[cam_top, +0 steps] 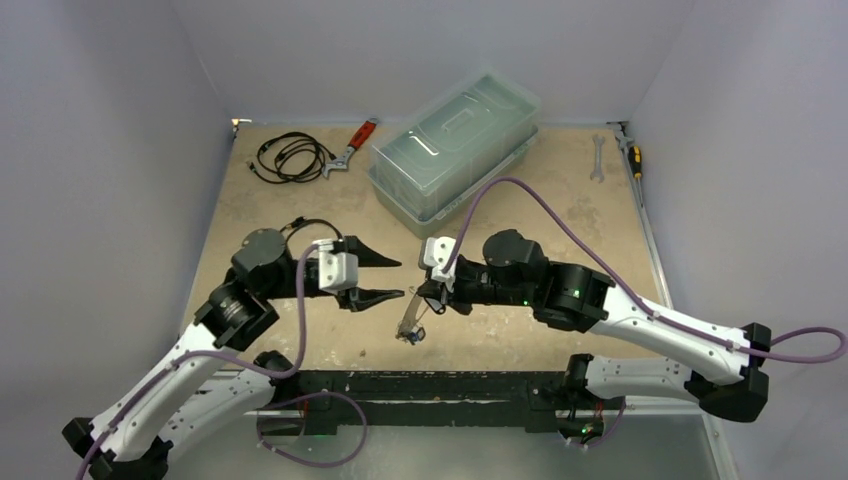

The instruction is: Put the keys on the keyring

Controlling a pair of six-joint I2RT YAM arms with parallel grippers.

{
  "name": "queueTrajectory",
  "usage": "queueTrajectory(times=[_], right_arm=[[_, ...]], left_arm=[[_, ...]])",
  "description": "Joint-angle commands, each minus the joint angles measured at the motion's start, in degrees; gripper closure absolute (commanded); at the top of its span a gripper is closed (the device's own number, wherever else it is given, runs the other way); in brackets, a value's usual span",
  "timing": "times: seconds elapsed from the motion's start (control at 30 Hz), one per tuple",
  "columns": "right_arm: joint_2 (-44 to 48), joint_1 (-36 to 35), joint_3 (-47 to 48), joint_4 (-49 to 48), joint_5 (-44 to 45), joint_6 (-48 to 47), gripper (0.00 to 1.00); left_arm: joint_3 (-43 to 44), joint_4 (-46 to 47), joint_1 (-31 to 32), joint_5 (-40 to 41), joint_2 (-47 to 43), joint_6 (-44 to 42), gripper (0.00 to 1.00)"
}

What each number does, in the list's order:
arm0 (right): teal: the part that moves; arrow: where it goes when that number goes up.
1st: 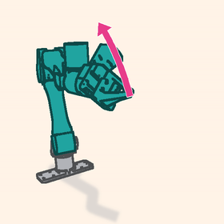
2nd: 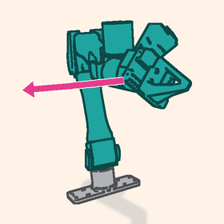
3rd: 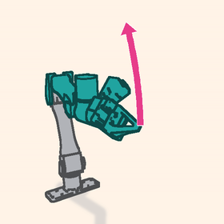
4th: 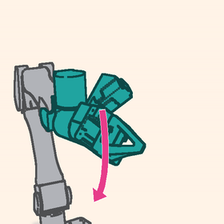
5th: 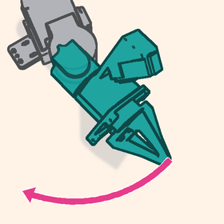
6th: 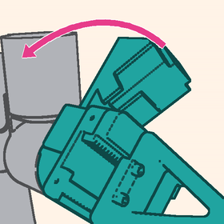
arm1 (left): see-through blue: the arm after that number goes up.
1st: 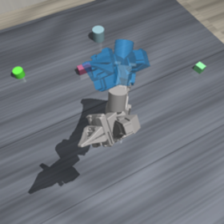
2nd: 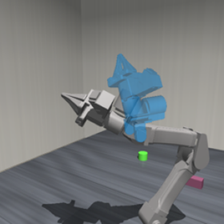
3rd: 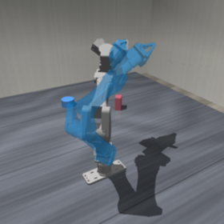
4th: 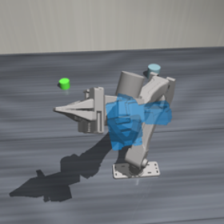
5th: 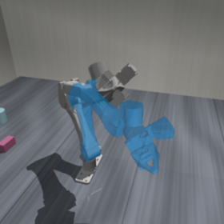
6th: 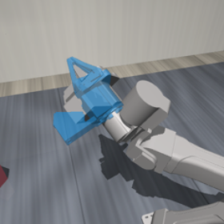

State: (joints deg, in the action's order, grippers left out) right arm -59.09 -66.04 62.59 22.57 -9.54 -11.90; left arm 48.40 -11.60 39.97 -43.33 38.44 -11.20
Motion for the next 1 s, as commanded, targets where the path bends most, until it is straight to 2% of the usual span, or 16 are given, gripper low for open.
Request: queueTrajectory(times=[0.0, 0.23, 0.37, 0.47, 0.77, 0.97], right_arm=[[-0.23, -0.09, 3.23, 7.94, 4.09, 0.06, 1.00], [0.23, -0.14, 1.99, 7.18, 2.74, 0.30, 1.00], [-0.43, -0.14, 2.10, 7.19, 2.06, 0.00, 1.00], [-0.58, -0.14, 2.19, 7.05, 1.32, -0.22, 1.00], [-1.25, -0.14, 2.52, 7.45, 0.56, -0.40, 1.00], [-1.33, -0.14, 2.58, 7.53, 0.01, -0.49, 1.00]], left_arm=[[-1.09, -0.88, 0.99, -3.30, 4.23, -1.92, 0.55], [-2.19, 0.20, 3.39, -3.95, 8.46, -2.22, 0.65], [-2.78, -0.18, 5.67, -3.04, 10.42, -2.97, 0.66], [-2.76, -0.30, 6.59, -2.29, 11.47, -3.29, 0.70], [-2.77, -0.19, 7.06, -0.56, 12.38, -3.49, 0.74], [-2.81, -0.12, 7.25, -0.42, 12.52, -3.59, 0.95]])
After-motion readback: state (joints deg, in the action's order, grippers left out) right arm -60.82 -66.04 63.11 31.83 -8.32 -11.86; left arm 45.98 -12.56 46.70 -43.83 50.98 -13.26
